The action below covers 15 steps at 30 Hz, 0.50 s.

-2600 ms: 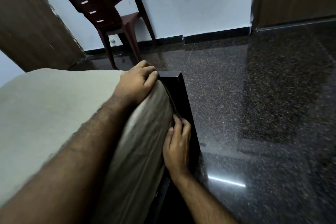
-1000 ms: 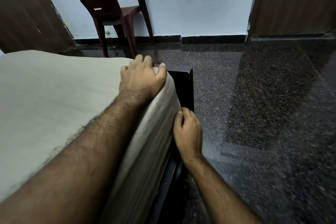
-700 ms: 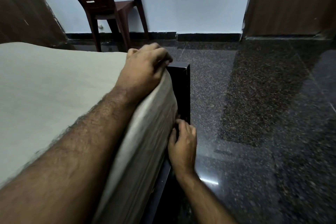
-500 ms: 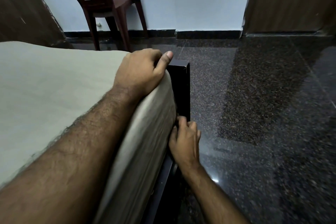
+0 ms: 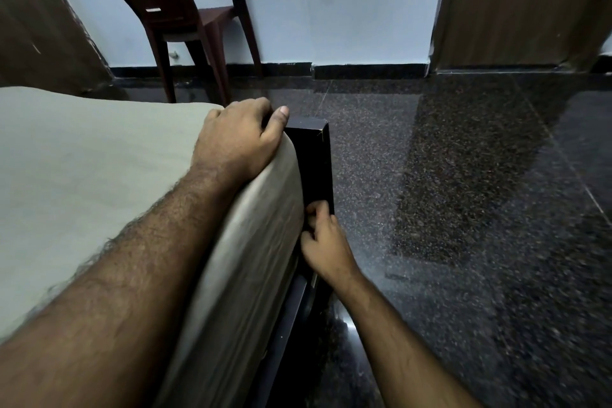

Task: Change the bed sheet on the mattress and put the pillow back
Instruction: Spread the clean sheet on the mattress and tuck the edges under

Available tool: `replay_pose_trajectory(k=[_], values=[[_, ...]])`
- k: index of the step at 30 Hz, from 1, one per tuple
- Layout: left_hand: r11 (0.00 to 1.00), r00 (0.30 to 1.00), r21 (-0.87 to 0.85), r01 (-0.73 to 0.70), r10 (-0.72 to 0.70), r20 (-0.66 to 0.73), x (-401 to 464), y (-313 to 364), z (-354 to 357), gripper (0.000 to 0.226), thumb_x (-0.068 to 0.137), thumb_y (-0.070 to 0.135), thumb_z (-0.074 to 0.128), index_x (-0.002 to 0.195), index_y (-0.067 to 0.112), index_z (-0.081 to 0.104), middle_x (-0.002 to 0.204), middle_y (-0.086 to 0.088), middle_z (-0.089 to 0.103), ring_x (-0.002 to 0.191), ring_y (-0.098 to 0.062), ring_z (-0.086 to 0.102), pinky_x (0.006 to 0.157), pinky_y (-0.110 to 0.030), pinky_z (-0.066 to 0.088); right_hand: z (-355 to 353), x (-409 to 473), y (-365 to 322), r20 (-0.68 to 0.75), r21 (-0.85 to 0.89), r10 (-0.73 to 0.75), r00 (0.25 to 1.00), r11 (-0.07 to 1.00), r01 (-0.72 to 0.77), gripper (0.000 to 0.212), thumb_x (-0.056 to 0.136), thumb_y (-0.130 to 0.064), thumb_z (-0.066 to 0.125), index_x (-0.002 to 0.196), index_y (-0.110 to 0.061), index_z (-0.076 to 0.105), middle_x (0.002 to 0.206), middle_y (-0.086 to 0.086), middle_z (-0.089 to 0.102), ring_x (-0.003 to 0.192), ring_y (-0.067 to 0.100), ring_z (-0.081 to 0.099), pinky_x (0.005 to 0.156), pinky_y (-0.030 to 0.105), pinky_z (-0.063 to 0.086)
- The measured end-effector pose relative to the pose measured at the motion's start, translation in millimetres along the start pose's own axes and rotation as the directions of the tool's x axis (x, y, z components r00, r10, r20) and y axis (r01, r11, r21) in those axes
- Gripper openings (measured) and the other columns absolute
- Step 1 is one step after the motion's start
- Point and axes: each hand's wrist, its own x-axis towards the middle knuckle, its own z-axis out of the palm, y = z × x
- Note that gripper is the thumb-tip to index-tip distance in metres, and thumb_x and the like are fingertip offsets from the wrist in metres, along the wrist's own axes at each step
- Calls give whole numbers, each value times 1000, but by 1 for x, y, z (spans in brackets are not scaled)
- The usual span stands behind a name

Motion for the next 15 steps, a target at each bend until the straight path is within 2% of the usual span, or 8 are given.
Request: replay_pose_trajectory(k=[3, 5, 7, 10, 12, 14, 15], values=[[1000, 1000, -9, -4, 4, 5, 0, 1, 0, 45, 106, 46, 37, 70, 20, 44, 70, 7, 47, 77, -21, 44, 78, -39, 34, 4, -20, 13, -221, 37, -42, 974, 998, 52, 23, 91, -19, 53, 113, -25, 54, 101, 2, 63, 93, 22, 62, 83, 38, 52], [1000, 1000, 5, -18, 18, 18, 1, 0, 0, 45, 106, 47, 34, 67, 24, 40, 73, 8, 46, 79, -18, 43, 82, -41, 36, 7, -32, 13, -282, -47, -88, 955, 996, 78, 24, 93, -18, 57, 116, -24, 56, 99, 4, 58, 88, 22, 59, 81, 35, 51], [1000, 999, 13, -24, 24, 31, 3, -3, 1, 45, 106, 46, 33, 66, 26, 38, 78, 8, 48, 82, -17, 43, 85, -42, 37, 9, -34, 11, -194, -162, -142, 971, 981, 111, 32, 87, -14, 54, 119, -18, 53, 98, 9, 57, 89, 31, 58, 81, 40, 50], [999, 999, 23, -32, 31, 36, 4, -4, 3, 43, 106, 44, 33, 68, 26, 40, 82, 7, 50, 85, -19, 46, 85, -41, 35, -3, -20, -6, -78, -52, -90, 993, 995, 86, 35, 82, -12, 47, 117, -16, 40, 98, 14, 67, 93, 38, 63, 78, 42, 49], [998, 998, 32, -49, 48, 45, 5, -6, 3, 39, 106, 44, 33, 74, 25, 47, 85, 8, 51, 92, -22, 52, 86, -41, 36, -17, -10, -23, 23, 59, 40, 999, 997, -41, 28, 90, -14, 46, 114, -22, 33, 96, 13, 65, 94, 36, 64, 78, 41, 46], [997, 995, 47, -63, 59, 85, 7, -8, 3, 37, 105, 44, 31, 82, 25, 53, 88, 7, 53, 101, -26, 56, 89, -43, 37, -23, -7, -38, 88, 204, 184, 979, 959, -199, 22, 96, -19, 45, 115, -23, 36, 98, 8, 62, 95, 32, 60, 79, 37, 41], [996, 992, 50, -69, 63, 112, 8, -8, 3, 38, 105, 45, 30, 85, 24, 56, 91, 5, 55, 104, -27, 56, 91, -44, 38, -22, -7, -40, 95, 270, 239, 966, 928, -256, 21, 96, -22, 45, 115, -25, 38, 96, 4, 62, 89, 28, 59, 76, 36, 40]])
